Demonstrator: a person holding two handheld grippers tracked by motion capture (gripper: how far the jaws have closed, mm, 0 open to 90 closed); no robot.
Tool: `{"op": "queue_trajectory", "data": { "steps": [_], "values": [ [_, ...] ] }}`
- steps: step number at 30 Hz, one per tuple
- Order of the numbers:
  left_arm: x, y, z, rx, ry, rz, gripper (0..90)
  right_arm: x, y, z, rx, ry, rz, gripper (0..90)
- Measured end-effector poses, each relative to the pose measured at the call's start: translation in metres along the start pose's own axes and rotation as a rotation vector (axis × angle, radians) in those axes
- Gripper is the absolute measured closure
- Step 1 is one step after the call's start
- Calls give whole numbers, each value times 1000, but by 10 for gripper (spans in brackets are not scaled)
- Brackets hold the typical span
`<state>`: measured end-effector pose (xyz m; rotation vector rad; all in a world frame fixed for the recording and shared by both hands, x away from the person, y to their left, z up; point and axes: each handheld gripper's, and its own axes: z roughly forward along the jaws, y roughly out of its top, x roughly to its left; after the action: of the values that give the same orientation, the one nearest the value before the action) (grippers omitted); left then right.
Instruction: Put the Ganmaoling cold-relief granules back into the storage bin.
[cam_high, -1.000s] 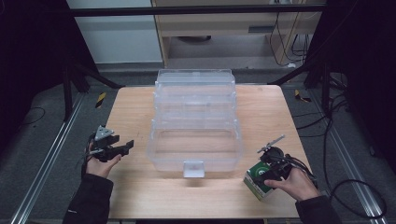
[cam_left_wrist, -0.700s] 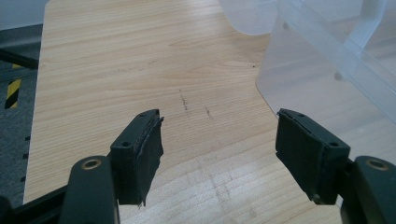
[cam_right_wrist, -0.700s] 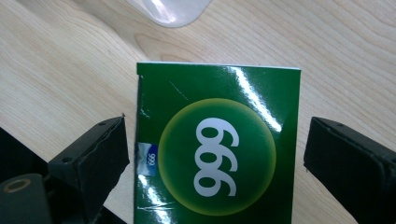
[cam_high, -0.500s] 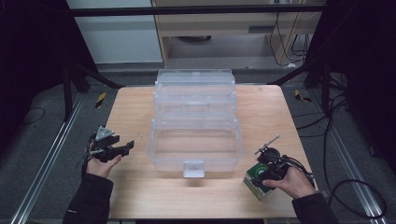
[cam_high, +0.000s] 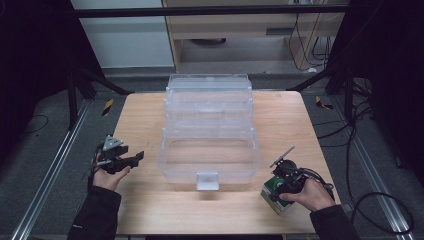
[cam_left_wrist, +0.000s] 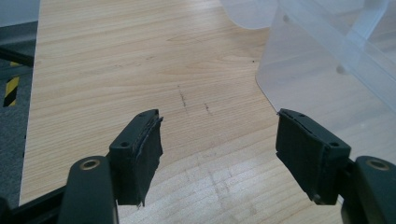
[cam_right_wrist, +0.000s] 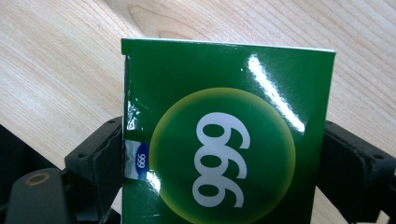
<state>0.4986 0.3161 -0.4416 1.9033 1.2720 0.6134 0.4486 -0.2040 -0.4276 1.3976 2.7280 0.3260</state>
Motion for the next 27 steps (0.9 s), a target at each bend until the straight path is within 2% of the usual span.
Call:
{"op": "queue_trajectory", "data": {
  "steps": [16, 27],
  "values": [
    [0, 0, 1, 8, 0, 8, 301, -1, 2, -4, 26, -1, -5, 164],
    [-2, -1, 2, 16, -5, 13, 299, -4, -4, -22, -21, -6, -6, 166]
  ]
}}
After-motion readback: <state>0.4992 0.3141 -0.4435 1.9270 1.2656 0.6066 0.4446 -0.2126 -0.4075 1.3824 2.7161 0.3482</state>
